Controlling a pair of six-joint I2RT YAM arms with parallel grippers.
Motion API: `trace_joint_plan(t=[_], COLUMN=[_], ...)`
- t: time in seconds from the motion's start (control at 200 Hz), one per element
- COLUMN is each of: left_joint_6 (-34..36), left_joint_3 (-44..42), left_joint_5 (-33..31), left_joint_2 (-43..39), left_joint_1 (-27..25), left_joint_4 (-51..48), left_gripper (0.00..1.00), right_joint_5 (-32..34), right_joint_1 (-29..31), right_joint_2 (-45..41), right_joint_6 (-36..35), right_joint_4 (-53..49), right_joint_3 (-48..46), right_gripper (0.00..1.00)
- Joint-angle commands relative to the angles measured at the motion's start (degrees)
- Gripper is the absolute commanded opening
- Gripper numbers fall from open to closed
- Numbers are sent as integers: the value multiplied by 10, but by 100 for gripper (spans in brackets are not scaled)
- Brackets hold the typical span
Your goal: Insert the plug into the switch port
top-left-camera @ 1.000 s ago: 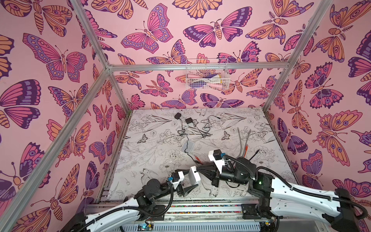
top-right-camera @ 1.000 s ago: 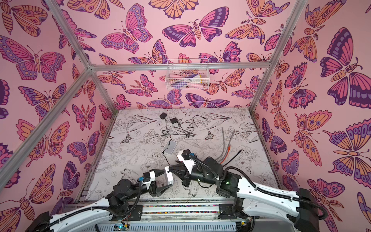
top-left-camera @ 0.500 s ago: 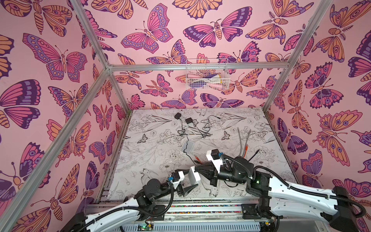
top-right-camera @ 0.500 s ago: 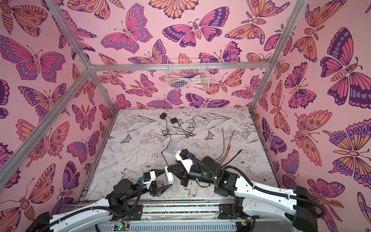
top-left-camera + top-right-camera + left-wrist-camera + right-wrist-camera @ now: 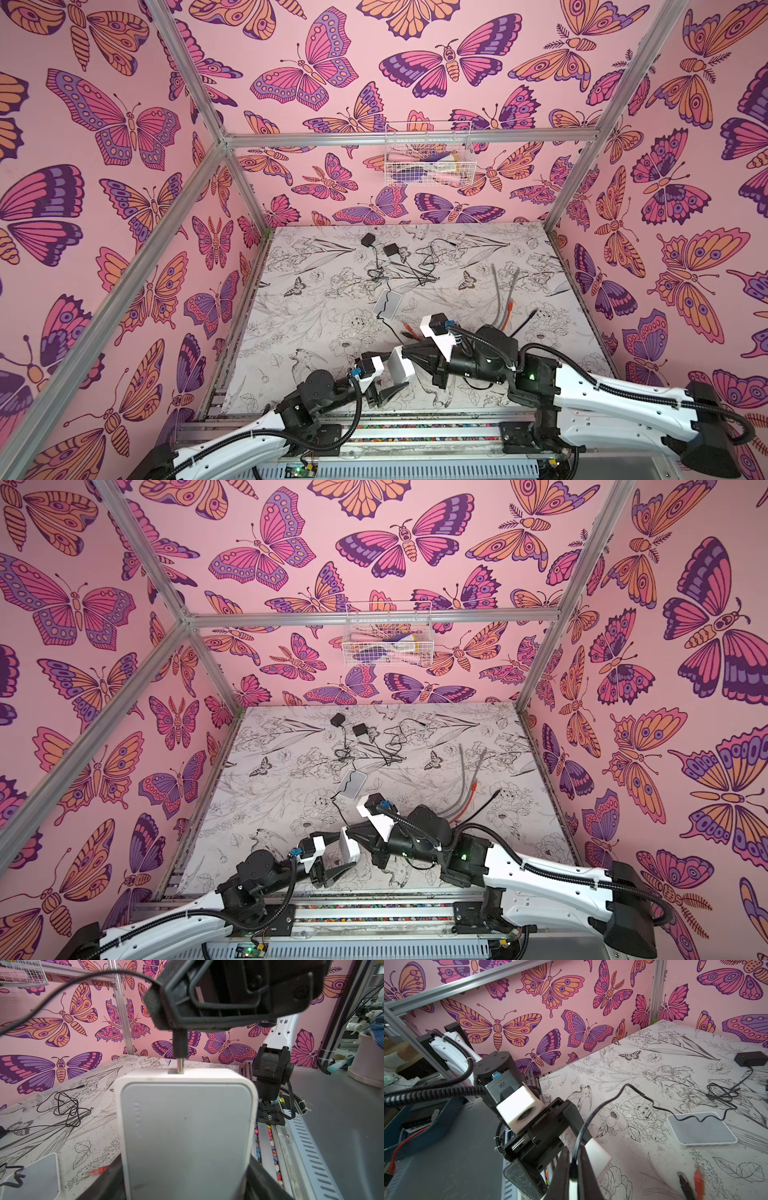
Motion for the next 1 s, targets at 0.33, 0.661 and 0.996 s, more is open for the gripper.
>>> trace_joint_plan(t=[0.33, 0.661, 0.996], left_joint_6=[1, -16, -22], left_joint_3=[-11, -24, -23], left_joint_5=[-21, -20, -18], left_joint_2=[-25, -84, -105], left_joint_1=[0, -1, 0], left_joint_4=[44, 44, 38], left_gripper=[0, 0, 0], right_joint_5=[28, 49, 43], right_joint_1=[18, 18, 18], right_joint_2=[36, 37, 45], right_joint_6=[-15, -9, -3], right_joint_4=[-53, -41, -35], right_joint_3=[1, -18, -26], right_gripper=[0, 0, 0])
